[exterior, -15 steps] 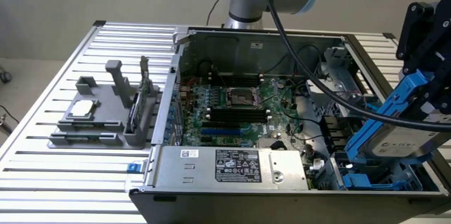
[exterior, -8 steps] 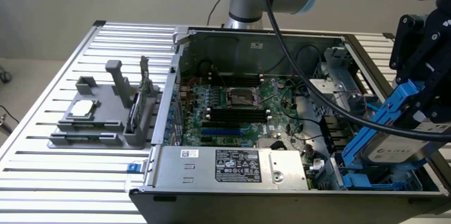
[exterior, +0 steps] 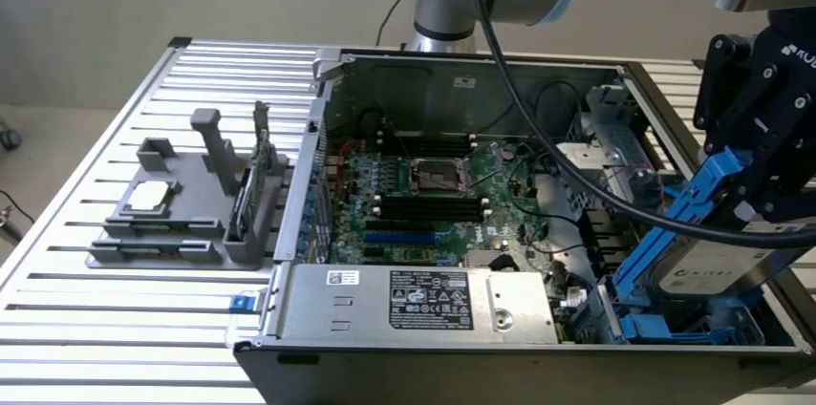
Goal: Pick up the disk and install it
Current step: 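Insert the disk into the insertion slot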
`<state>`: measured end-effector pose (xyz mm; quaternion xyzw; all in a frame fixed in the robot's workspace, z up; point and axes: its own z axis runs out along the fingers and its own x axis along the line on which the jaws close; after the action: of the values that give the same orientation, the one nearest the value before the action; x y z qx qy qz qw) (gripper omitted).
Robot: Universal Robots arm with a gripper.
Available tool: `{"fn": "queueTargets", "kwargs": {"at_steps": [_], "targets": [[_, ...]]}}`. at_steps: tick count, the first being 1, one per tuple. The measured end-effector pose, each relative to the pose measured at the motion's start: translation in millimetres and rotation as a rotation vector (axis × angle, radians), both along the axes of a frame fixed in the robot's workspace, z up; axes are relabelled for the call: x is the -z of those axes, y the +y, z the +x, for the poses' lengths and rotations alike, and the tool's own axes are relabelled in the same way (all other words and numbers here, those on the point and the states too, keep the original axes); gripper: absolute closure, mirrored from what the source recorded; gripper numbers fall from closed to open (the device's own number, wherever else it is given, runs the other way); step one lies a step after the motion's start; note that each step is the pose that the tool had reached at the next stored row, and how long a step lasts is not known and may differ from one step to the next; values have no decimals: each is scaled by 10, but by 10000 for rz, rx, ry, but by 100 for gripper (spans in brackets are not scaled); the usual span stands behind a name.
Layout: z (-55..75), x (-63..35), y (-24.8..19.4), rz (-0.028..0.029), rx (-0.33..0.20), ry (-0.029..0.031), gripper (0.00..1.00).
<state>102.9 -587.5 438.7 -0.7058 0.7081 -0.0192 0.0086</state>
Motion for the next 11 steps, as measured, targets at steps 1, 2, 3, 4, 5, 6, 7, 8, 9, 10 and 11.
{"fn": "queueTargets", "kwargs": {"at_steps": [1,2,3,4,5,6,7,8,9,10,11], "targets": [[-1,8,4,-15,1,0,67],[-1,15,5,-33,0,0,67],[-1,22,5,-47,0,0,67],[-1,28,6,-63,0,0,67],[-1,36,6,-80,0,0,67],[-2,45,7,-95,1,0,67],[-2,56,8,-111,1,0,67],[-2,67,9,-127,0,0,67],[-3,79,10,-139,1,0,67],[-3,92,12,-149,1,0,67],[-4,103,15,-159,0,0,67]]}}
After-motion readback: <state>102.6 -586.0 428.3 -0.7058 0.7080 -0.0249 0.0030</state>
